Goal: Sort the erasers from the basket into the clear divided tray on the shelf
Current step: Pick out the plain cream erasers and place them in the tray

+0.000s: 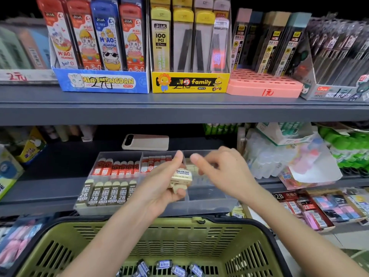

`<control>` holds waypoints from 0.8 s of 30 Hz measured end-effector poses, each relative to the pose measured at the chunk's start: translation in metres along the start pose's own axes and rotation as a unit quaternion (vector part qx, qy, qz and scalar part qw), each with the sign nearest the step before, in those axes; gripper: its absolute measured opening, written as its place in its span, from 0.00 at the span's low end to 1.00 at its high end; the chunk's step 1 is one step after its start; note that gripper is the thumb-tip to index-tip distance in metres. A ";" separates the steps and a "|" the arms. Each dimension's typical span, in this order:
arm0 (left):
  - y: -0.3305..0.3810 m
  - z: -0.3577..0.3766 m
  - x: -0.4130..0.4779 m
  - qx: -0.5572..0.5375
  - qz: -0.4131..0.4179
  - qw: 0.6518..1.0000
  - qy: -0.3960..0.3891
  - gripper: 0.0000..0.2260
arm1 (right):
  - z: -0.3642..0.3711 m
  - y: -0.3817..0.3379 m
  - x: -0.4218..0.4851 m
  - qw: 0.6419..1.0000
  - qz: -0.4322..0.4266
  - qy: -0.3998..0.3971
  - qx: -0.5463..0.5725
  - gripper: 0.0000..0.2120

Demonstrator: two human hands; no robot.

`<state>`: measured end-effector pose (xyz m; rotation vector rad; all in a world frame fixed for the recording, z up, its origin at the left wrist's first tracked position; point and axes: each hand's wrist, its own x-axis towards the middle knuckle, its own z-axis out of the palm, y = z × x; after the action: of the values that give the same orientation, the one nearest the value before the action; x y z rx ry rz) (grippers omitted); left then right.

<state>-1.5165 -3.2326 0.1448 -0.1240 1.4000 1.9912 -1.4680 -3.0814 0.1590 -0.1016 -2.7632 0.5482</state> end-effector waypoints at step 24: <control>0.007 -0.015 -0.010 -0.085 -0.001 0.994 -0.069 0.22 | 0.036 0.071 0.044 0.982 0.091 -0.016 -0.163 0.11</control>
<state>-1.5171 -3.2519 0.1486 -0.0621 1.1430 2.0742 -1.5207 -3.0226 0.1137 -0.4257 -2.8682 0.1343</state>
